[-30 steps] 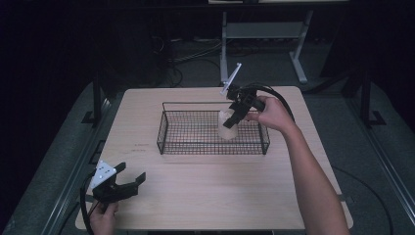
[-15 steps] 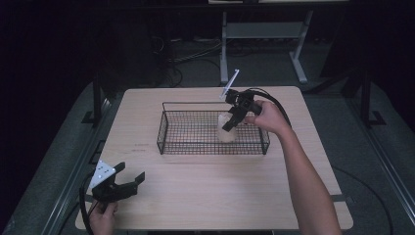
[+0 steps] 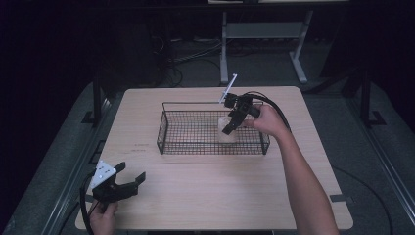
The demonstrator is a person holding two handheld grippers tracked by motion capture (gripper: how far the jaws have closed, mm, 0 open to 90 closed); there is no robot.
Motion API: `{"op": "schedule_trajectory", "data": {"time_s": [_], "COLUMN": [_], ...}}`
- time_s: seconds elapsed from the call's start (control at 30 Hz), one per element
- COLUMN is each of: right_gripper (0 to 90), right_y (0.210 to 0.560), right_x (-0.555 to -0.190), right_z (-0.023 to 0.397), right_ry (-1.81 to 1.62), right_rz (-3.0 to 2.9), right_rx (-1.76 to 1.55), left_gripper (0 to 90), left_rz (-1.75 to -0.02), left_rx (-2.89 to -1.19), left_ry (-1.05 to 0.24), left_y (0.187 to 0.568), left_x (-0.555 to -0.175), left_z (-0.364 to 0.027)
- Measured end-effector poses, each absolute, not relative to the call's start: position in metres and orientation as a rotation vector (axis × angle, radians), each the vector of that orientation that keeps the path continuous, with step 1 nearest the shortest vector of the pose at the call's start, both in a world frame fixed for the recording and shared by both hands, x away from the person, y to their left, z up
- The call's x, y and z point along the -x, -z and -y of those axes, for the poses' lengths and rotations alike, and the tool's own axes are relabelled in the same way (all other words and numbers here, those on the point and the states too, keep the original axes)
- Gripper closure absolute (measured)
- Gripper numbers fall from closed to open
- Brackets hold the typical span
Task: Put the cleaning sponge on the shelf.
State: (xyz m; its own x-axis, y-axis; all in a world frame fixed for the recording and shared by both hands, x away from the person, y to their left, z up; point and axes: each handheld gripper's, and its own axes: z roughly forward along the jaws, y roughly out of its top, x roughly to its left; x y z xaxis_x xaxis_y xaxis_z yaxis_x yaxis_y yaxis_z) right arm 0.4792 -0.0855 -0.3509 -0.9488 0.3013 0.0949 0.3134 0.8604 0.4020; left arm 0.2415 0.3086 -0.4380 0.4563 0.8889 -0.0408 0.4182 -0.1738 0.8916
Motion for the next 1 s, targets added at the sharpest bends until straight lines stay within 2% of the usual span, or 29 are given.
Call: {"op": "schedule_trajectory", "data": {"time_s": [1.0], "right_gripper": [27.8], "right_y": [0.387], "right_x": [-0.48], "right_z": [0.088], "right_ry": [0.589], "right_rz": [2.989], "right_rx": [0.525], "left_gripper": [13.9], "left_rz": [-1.121], "left_rx": [-1.774], "left_ry": [-0.637], "left_y": [0.438], "left_x": [-0.24], "left_z": [-0.311]}}
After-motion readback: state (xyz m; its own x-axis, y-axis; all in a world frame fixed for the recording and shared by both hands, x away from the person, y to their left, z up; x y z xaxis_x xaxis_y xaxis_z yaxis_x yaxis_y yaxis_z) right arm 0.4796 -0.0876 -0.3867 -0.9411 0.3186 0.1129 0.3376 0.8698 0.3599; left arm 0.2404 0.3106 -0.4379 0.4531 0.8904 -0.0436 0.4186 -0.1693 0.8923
